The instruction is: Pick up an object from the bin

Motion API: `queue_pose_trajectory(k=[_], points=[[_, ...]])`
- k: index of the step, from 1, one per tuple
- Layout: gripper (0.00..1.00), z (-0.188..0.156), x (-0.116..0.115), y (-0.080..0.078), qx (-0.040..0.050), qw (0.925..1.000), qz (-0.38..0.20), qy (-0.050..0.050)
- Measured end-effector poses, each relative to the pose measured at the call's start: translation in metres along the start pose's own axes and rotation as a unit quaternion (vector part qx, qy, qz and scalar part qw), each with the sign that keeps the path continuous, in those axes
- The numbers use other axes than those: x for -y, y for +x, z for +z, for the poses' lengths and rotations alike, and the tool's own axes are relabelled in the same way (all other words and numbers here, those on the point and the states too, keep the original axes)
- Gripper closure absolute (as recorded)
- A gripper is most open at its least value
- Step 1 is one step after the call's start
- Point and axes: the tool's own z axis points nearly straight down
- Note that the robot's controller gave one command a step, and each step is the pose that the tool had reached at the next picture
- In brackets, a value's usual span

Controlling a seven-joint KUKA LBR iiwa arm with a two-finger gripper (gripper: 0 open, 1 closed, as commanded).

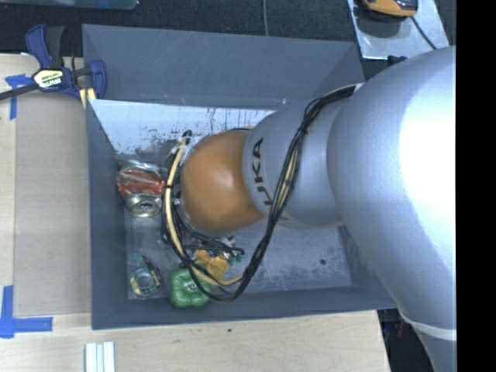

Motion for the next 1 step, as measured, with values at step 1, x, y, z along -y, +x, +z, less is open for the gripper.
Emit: queue_pose_trajectory(k=[1], points=[[1.0,0.0061,-0.0151,0.0046,0.0057,0.9998,0.02,0.0]])
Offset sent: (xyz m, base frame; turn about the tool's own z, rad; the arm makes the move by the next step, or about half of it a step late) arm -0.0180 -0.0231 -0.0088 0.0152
